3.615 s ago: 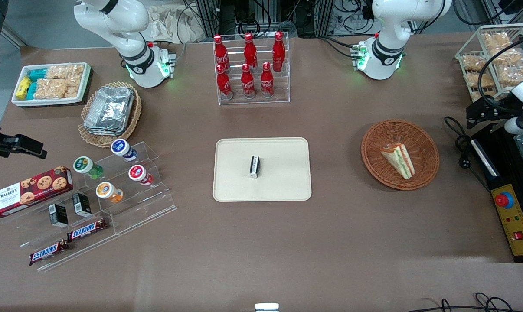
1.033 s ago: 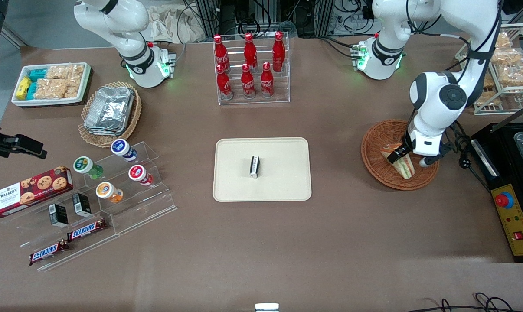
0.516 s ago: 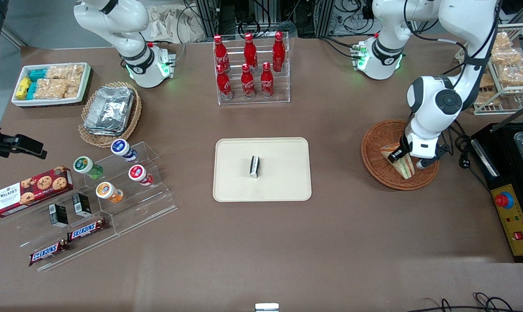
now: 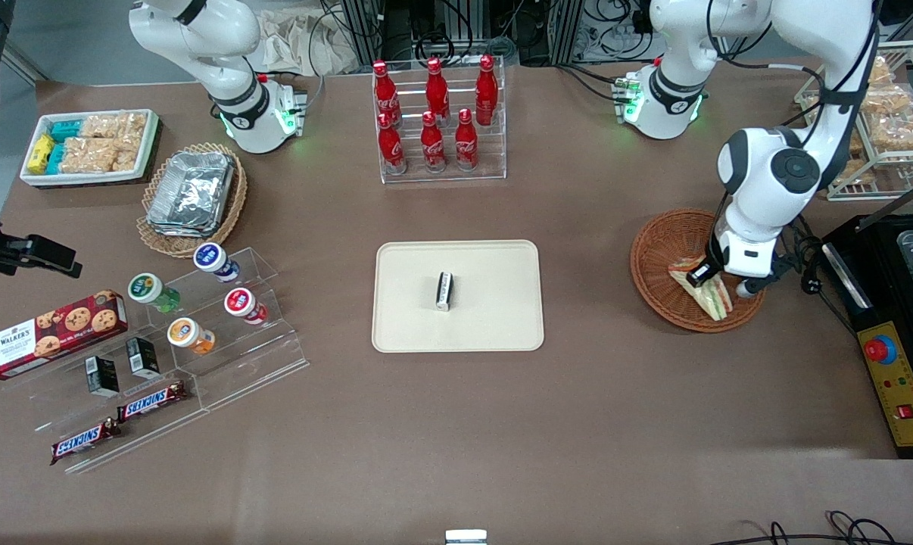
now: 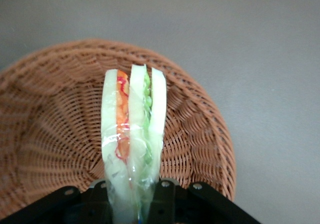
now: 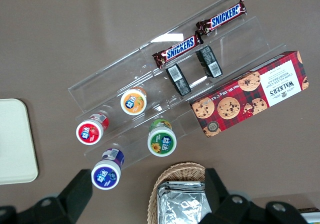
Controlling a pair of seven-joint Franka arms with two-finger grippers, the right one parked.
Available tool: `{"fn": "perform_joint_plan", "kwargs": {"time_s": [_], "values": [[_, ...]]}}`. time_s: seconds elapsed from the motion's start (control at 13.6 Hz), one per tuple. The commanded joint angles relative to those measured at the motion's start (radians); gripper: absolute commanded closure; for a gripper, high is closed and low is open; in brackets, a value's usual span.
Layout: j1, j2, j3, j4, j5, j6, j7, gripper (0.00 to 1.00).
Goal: Place sandwich from basket to tray
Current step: 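Lift the sandwich out of the basket with the left gripper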
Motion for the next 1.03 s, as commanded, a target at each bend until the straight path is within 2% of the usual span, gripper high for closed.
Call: {"fn": "perform_joint_plan", "kwargs": {"time_s": [0.0,0.22,0.3,0.59,0.81,0.89,0.96], "values": [[0.003,-0.058,-0.007,0.129,0.01,-0.266,0.132,1.0],[-0.002,-0.039,-0.021,0.429,0.01,-0.698,0.238,1.0],[-0.002,-0.029,-0.039,0.508,0.01,-0.794,0.246,1.0],[-0.002,-0.011,-0.161,0.645,-0.006,-0.868,0.215,1.0],[-0.003,0.067,-0.299,0.717,0.0,-0.855,0.056,1.0],[-0.003,0.099,-0.333,0.744,0.0,-0.853,0.049,0.94],[-0.006,0.125,-0.367,0.761,-0.006,-0.852,0.048,0.94]]}}
